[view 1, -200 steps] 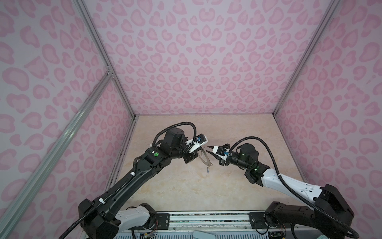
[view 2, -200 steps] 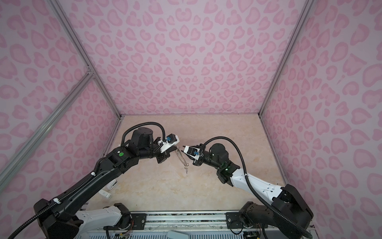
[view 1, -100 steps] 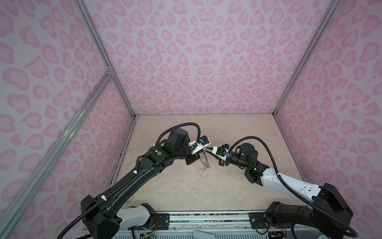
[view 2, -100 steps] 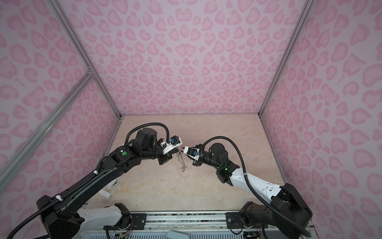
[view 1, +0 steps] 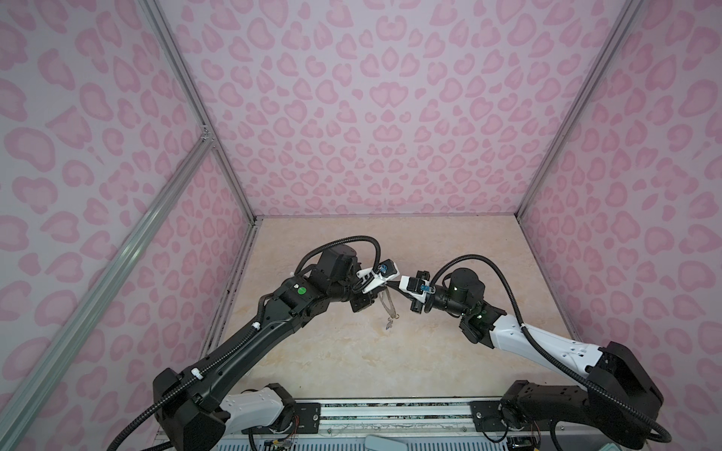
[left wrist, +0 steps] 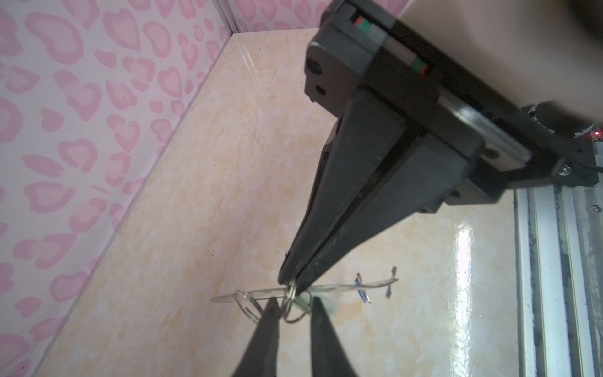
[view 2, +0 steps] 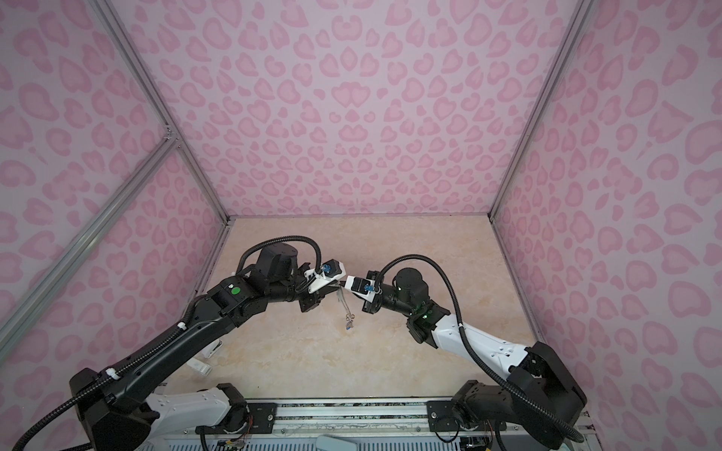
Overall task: Attach keys to a key ring
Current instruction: Insert the key into the keyring.
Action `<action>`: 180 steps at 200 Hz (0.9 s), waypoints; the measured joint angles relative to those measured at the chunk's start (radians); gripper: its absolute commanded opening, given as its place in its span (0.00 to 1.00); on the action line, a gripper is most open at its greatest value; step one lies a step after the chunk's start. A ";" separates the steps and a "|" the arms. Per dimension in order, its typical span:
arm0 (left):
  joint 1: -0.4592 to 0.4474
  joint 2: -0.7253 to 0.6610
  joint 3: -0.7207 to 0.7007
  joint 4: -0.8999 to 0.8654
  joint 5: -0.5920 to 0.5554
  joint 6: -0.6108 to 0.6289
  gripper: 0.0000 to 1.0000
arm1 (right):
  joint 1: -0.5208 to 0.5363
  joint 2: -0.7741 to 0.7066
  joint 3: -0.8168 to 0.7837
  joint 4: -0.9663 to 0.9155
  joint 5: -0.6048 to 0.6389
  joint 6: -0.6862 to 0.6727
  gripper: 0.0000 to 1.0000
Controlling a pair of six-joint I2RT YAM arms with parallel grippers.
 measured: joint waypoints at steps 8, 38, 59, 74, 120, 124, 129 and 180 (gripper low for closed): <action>0.002 -0.014 -0.013 0.004 0.000 0.004 0.39 | -0.003 -0.002 -0.003 0.002 -0.003 0.004 0.00; 0.054 -0.073 -0.068 0.074 0.026 -0.021 0.41 | -0.036 -0.006 -0.037 0.049 -0.031 0.055 0.00; 0.095 -0.114 -0.134 0.146 0.072 -0.054 0.39 | -0.056 -0.004 -0.058 0.115 -0.067 0.111 0.00; 0.110 -0.136 -0.178 0.194 0.118 -0.075 0.38 | -0.061 0.005 -0.064 0.167 -0.092 0.148 0.00; 0.169 -0.182 -0.287 0.371 0.278 -0.158 0.37 | -0.064 0.046 -0.061 0.278 -0.194 0.237 0.00; 0.172 -0.185 -0.291 0.382 0.287 -0.165 0.38 | -0.064 0.048 -0.060 0.282 -0.199 0.241 0.00; 0.175 -0.189 -0.296 0.396 0.300 -0.172 0.34 | -0.065 0.051 -0.058 0.290 -0.208 0.250 0.00; 0.188 -0.205 -0.321 0.469 0.385 -0.194 0.30 | -0.064 0.072 -0.047 0.351 -0.256 0.295 0.00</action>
